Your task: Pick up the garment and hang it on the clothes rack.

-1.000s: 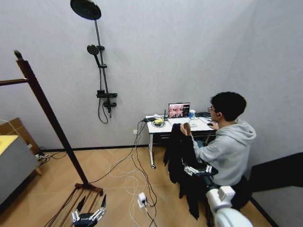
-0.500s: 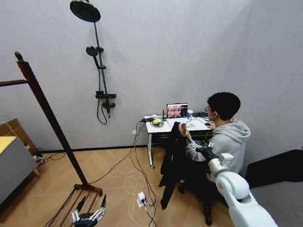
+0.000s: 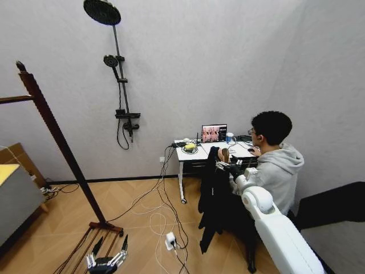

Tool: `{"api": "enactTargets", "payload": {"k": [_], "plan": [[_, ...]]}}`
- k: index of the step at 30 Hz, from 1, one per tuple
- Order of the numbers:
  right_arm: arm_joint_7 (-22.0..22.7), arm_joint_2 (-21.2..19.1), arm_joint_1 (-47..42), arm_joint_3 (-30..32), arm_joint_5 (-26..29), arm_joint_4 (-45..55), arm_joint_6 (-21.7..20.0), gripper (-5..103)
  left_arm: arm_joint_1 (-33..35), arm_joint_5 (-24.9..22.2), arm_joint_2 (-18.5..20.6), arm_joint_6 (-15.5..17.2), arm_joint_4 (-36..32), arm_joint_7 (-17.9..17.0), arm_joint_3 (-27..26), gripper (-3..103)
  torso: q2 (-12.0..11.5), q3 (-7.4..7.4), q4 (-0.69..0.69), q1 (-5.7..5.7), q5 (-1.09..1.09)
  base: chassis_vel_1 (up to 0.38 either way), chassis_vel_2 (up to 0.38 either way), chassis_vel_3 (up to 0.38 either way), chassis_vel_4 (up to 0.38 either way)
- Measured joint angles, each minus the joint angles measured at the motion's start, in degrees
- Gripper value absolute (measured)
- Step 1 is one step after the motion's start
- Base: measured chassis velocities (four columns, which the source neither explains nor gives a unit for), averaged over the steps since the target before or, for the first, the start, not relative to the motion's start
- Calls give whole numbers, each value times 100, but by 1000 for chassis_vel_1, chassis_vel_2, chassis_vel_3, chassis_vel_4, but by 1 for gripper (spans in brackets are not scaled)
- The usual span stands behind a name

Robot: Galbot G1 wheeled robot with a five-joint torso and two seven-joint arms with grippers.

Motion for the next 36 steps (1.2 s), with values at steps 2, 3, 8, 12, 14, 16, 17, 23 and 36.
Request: {"api": "enactTargets", "payload": {"k": [2, 3, 8, 12, 14, 16, 17, 23, 36], "plan": [[62, -4, 77, -42, 2, -76, -6, 101, 0, 0, 0, 0, 0, 0, 0, 100, 0, 0, 0, 0, 0, 0, 0, 0, 0], [76, -6, 91, -49, 3, -91, -7, 98, 0, 0, 0, 0, 0, 0, 0, 100, 0, 0, 0, 0, 0, 0, 0, 0, 0], [164, -49, 206, -83, 44, -243, -28, 79, 0, 0, 0, 0, 0, 0, 0, 100, 1, 0, -1, -1, 0, 0, 0, 0, 0], [165, -98, 206, -82, 74, -238, -30, 67, 0, 0, 0, 0, 0, 0, 0, 100, 1, 0, -1, -1, 0, 0, 0, 0, 0], [165, -120, 206, -83, 91, -218, -32, 61, 0, 0, 0, 0, 0, 0, 0, 100, 1, -1, -1, -1, 0, 0, 0, 0, 0], [165, -136, 201, -91, 106, -198, -34, 56, 0, 0, 0, 0, 0, 0, 0, 100, 1, -1, -1, -1, 0, 0, 0, 0, 0], [165, -141, 198, -96, 110, -193, -35, 50, 0, 0, 0, 0, 0, 0, 0, 100, 1, -1, -1, -1, 0, 0, 0, 0, 0], [185, -142, 182, -115, 144, -173, -46, 29, 0, 0, 0, 0, 0, 0, 0, 100, 1, -1, -1, -1, 0, 0, 0, 0, 0], [239, -103, -48, -59, 220, 140, -40, 10, 0, 0, 0, 0, 0, 0, 0, 100, 1, 0, -2, -1, 1, 0, 0, 0, 0]]}}
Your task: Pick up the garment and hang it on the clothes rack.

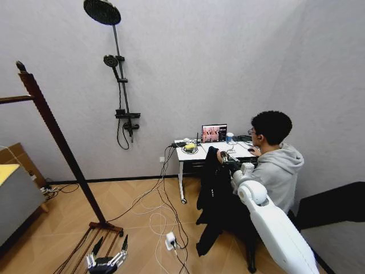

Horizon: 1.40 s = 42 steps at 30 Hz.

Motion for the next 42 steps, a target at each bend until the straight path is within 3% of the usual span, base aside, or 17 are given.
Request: {"api": "enactTargets", "payload": {"k": [16, 42], "plan": [[-97, -192, -352, -35, 401, 1088, -174, 10, 0, 0, 0, 0, 0, 0, 0, 100, 1, 0, 1, 0, -1, 13, 14, 14, 13], [-277, -71, -469, -216, 172, 1236, -272, 10, 0, 0, 0, 0, 0, 0, 0, 100, 0, 0, 0, 0, -1, 112, 109, 110, 103]]}}
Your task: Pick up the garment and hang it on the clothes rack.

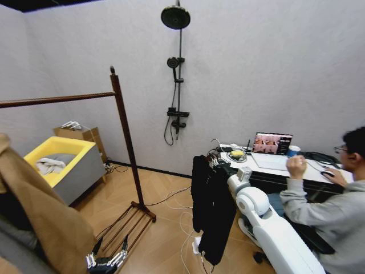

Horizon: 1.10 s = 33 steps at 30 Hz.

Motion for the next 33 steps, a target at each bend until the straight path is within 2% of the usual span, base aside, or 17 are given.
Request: {"api": "enactTargets", "payload": {"k": [15, 33], "plan": [[-25, -34, -44, -37, 15, 48, 34, 10, 0, 0, 0, 0, 0, 0, -1, 100, 0, 0, 1, -1, 0, 83, 167, 174, 78], [4, 30, -57, -194, -49, 134, 45, 10, 0, 0, 0, 0, 0, 0, 0, 100, -1, 1, 1, 3, -1, 8, 232, 241, 15]]}}
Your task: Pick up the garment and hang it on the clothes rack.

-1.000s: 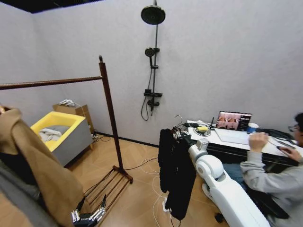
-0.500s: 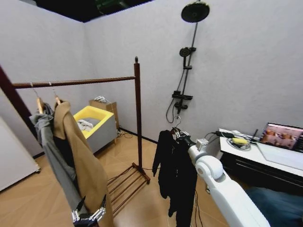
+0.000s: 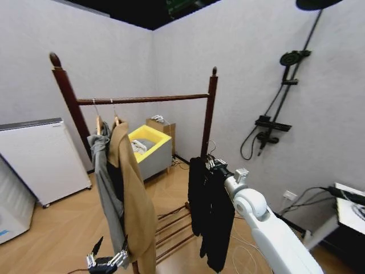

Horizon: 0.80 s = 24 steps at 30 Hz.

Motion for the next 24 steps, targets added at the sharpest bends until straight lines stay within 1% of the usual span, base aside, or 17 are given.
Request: {"api": "enactTargets", "payload": {"k": [2, 4, 6, 9, 11, 15, 18, 20, 21, 23, 24], "plan": [[53, 9, 15, -29, -14, 0, 18, 10, 0, 0, 0, 0, 0, 0, 0, 100, 0, 1, 1, 2, 2, 53, 175, 176, 89], [97, 11, 39, -48, -18, -6, 21, 10, 0, 0, 0, 0, 0, 0, 0, 100, 0, 0, -1, 1, 2, 77, 166, 118, 79], [152, -18, 147, -133, -18, -31, 50, 10, 0, 0, 0, 0, 0, 0, 0, 100, 0, -1, 2, -3, 0, 79, 94, 100, 87], [174, -101, 329, -250, 30, -34, 52, 10, 0, 0, 0, 0, 0, -1, 0, 100, 2, -1, 2, -5, 0, 104, 56, 29, 76], [174, -132, 408, -285, 55, -35, 53, 10, 0, 0, 0, 0, 0, -1, -1, 100, 2, -2, 0, -6, 0, 84, 4, -21, 53], [138, -295, 966, -505, 247, -153, 45, 10, 0, 0, 0, 0, 0, 0, 0, 100, 3, -2, -2, -6, 0, 0, 0, 0, 0], [96, -334, 1271, -618, 350, -267, 20, 10, 0, 0, 0, 0, 0, 0, 0, 100, 2, -1, -2, -4, 0, 0, 0, 0, 0], [68, -367, 1578, -730, 507, -359, -57, 10, 0, 0, 0, 0, 0, -1, 0, 100, 1, -1, -1, -2, 1, 0, 0, 0, 0], [68, -367, 1578, -730, 507, -359, -57, 10, 0, 0, 0, 0, 0, -1, 0, 100, 1, -1, -1, -2, 1, 0, 0, 0, 0], [5, -389, 1968, -835, 676, -480, -199, 10, 0, 0, 0, 0, 0, 0, 0, 100, 1, -1, 0, -3, 0, 0, 0, 0, 0], [5, -389, 1968, -835, 676, -480, -199, 10, 0, 0, 0, 0, 0, 0, 0, 100, 1, -1, 0, -3, 0, 0, 0, 0, 0]]}}
